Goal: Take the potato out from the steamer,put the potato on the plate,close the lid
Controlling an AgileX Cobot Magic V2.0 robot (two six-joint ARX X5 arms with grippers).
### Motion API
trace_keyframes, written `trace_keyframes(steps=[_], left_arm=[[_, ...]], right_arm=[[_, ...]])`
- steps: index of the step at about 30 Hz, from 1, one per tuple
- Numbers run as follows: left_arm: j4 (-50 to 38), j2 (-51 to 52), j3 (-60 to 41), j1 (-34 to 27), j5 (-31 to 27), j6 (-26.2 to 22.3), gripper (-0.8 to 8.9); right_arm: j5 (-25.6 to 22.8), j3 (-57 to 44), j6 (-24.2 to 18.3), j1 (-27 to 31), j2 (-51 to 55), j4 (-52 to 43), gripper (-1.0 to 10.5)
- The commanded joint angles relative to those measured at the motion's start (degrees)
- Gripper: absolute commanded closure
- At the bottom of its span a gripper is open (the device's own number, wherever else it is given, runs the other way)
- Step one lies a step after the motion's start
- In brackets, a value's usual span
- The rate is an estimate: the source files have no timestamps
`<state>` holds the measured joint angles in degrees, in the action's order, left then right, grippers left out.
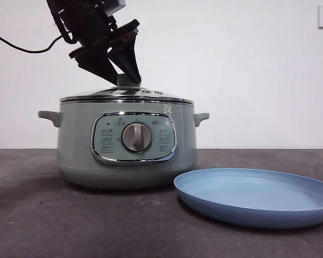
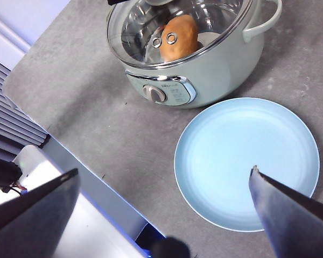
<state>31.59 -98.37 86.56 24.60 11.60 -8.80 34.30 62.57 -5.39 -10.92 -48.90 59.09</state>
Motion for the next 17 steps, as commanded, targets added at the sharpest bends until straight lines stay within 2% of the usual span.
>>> trace_keyframes(steps=[1, 3, 17], left_arm=[[-1.1, -0.6, 0.0, 0.2, 0.5, -0.4, 7.30], [-1.4, -0.6, 0.0, 0.2, 0.5, -0.3, 8.32], [-2.1, 1.9, 0.2, 0.1, 0.6, 0.0, 8.22]], right_arm=[[-0.2, 0.1, 0.0, -0.1, 0.0, -0.3, 3.8], [-0.2, 0.1, 0.0, -0.1, 0.0, -0.3, 3.8], [-0.2, 0.1, 0.1, -0.1, 0.0, -0.5, 3.8]])
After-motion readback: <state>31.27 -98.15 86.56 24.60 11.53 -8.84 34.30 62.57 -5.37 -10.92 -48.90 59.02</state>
